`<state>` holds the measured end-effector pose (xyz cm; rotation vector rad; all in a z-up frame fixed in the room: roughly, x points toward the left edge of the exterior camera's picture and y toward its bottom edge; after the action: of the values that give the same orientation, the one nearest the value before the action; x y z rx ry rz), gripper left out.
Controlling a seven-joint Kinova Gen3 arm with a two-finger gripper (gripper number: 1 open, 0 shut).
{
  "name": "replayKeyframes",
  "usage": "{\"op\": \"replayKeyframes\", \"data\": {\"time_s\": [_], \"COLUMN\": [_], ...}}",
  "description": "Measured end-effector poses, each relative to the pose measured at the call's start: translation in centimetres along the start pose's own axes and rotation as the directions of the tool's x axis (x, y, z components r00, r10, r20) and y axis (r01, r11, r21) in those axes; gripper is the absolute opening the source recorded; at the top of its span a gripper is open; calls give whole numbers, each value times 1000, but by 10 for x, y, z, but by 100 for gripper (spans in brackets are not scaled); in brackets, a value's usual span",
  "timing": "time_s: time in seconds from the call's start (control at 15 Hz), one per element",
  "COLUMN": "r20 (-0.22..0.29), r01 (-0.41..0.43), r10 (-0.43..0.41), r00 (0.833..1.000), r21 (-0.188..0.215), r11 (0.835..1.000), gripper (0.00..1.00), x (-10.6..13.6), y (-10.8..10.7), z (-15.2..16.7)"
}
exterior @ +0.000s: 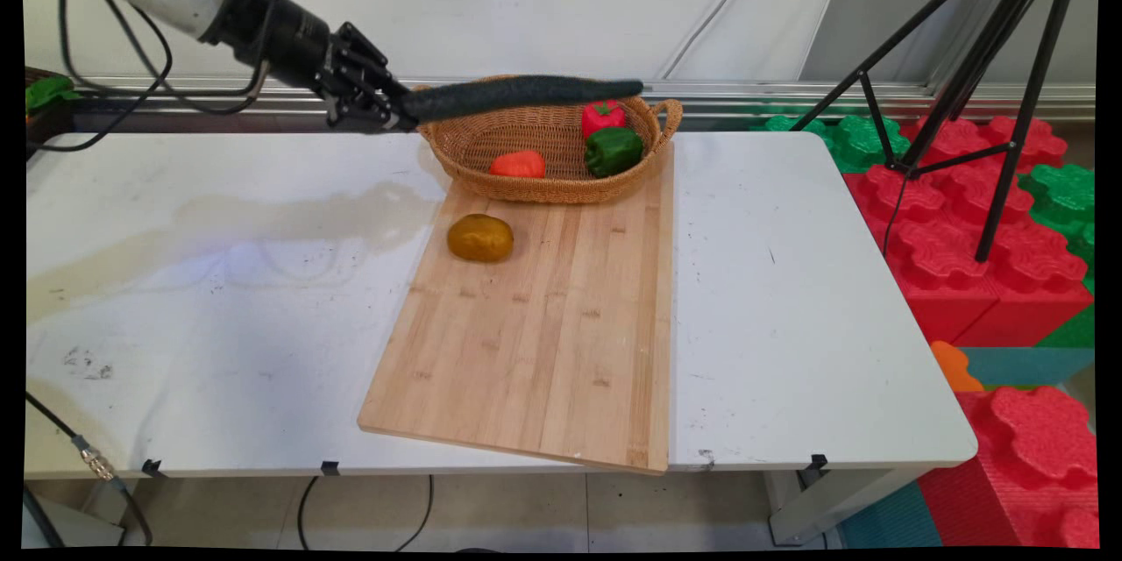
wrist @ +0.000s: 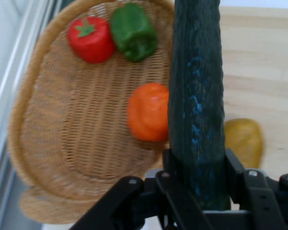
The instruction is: Place the picked object in the vegetable basket
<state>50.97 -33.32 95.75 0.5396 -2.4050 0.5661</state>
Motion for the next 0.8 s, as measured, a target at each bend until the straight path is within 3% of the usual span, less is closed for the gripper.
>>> {"op": "replayKeyframes", "data": {"time_s": [0.4, 0.8], "r20": [33, 75], "r01": [-26, -56], "r10": [24, 51], "r00": [999, 996], "r21": [56, 65], "r11": [998, 996], "gripper": [0, 0], "x": [-5, -9], "y": [-38, -69], "z": [23, 68]}}
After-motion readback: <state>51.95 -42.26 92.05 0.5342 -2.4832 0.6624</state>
